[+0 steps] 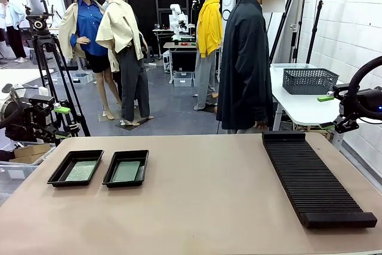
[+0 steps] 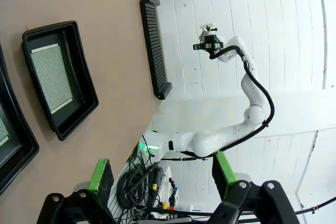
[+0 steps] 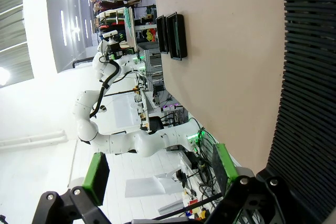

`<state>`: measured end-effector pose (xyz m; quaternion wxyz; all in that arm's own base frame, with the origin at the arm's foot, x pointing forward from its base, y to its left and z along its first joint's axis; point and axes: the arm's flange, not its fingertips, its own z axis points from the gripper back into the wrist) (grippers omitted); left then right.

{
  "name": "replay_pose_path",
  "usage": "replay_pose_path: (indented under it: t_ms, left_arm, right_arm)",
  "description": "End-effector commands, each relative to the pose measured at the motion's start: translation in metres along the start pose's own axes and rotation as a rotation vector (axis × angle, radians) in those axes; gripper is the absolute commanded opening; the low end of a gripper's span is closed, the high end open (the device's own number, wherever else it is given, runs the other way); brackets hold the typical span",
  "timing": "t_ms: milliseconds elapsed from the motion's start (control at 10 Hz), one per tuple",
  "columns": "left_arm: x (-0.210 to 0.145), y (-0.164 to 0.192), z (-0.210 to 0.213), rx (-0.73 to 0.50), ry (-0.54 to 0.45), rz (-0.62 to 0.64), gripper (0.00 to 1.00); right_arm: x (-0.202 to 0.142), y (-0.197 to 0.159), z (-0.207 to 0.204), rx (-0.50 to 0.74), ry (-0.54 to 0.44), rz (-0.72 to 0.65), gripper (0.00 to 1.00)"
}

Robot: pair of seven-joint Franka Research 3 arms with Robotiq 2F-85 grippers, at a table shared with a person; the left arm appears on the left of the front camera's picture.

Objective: Inspect and transfer BCBs to ESD trays.
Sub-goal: Pick up the ESD tray and place it on the left side of the table.

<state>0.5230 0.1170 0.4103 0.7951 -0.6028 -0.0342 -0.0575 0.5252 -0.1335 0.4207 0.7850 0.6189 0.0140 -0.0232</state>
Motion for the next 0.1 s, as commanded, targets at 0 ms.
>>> replay_pose_path:
  t_ms: [0]
  left_arm:
    - [-0.0006, -0.0013, -0.0007, 0.006, 0.003, -0.002, 1.0]
  right_arm:
    - [-0.0026, 0.0015, -0.0032, -0.006, -0.01, -0.004, 1.0]
